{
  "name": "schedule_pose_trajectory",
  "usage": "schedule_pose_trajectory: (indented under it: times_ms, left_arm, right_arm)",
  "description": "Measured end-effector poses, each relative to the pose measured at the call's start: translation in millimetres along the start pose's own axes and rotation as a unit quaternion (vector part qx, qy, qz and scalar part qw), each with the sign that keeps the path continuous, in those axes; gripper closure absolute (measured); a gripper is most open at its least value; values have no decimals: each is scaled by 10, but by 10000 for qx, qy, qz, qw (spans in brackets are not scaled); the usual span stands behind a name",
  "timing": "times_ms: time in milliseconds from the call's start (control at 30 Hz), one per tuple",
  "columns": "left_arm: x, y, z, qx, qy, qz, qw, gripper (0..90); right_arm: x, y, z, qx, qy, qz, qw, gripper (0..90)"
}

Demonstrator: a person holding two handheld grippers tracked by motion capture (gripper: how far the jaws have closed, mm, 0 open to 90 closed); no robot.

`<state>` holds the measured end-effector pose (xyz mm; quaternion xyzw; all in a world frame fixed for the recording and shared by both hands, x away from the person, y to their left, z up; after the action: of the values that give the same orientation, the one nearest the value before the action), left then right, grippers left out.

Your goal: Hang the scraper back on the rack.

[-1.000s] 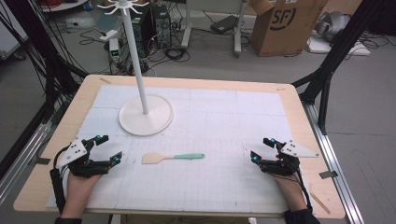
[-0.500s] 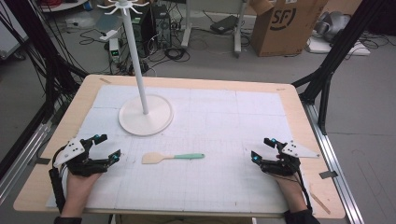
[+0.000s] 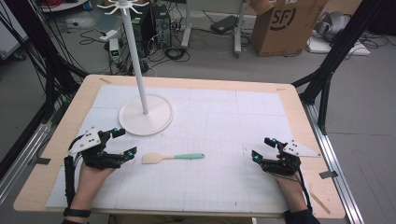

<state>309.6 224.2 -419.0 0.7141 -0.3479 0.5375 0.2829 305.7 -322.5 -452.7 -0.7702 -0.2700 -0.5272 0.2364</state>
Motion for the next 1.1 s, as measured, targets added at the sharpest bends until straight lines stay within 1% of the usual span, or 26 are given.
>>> schedule_pose_trajectory:
  times_ms: [133, 200, 267, 400, 500, 633, 667, 700, 800, 867, 900, 967, 1033, 1067, 1100]
  left_arm:
    - [83, 49, 189, -243, -211, 143, 9994, 149]
    - [107, 80, 282, -216, -306, 306, 9988, 148]
    - [124, 109, 373, -295, -441, 383, 9979, 148]
    - [134, 151, 520, -499, -621, 390, 9961, 148]
    - [108, 184, 626, -696, -804, 339, 9938, 149]
    - [42, 245, 751, -881, -1158, 358, 9887, 159]
    - [25, 267, 786, -925, -1244, 397, 9871, 163]
    - [10, 286, 818, -976, -1368, 475, 9846, 169]
    - [-36, 342, 920, -1137, -1612, 580, 9786, 200]
    - [-63, 364, 976, -1178, -1782, 635, 9749, 211]
    - [-75, 373, 1001, -1210, -1857, 654, 9729, 252]
    - [-87, 388, 1048, -1234, -2038, 717, 9686, 266]
    - [-90, 403, 1087, -1254, -2110, 766, 9664, 292]
    - [-94, 409, 1102, -1284, -2148, 745, 9653, 338]
    - [-97, 406, 1113, -1285, -2203, 779, 9638, 338]
  right_arm:
    - [-1, 5, -2, 22, -8, -3, 10000, 200]
    - [-1, 4, -1, 22, -4, 5, 10000, 200]
    - [-1, 4, -2, 21, -5, 7, 10000, 200]
    - [-1, 5, -1, 28, -5, 5, 10000, 200]
    - [-1, 6, -1, 27, -4, 2, 10000, 200]
    - [-1, 4, 0, 27, -4, 5, 10000, 200]
    - [-1, 4, 0, 27, -3, 3, 10000, 200]
    - [-1, 4, 0, 27, -5, 4, 10000, 200]
    - [-1, 5, 0, 29, -8, -3, 10000, 200]
    - [-1, 6, 1, 29, -7, -6, 10000, 200]
    - [-1, 5, 1, 31, -6, 4, 10000, 200]
    - [-1, 5, 1, 31, -7, 3, 10000, 200]
    - [-1, 5, 1, 33, -8, 5, 10000, 200]
    - [-1, 5, 1, 33, -5, 13, 10000, 200]
    - [-1, 5, 1, 33, -5, 13, 10000, 200]
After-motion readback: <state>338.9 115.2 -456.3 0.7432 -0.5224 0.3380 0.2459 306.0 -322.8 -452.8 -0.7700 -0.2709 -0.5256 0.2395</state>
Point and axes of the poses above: each handheld gripper's, and its own axes: z roughly forward along the jaws, x roughly out of its top, y roughly to its right, the point moved 2 cm from there along z, roughly forward along the jaws, and after that the axes turned 4 degrees about -y, right-handed, at the moved point
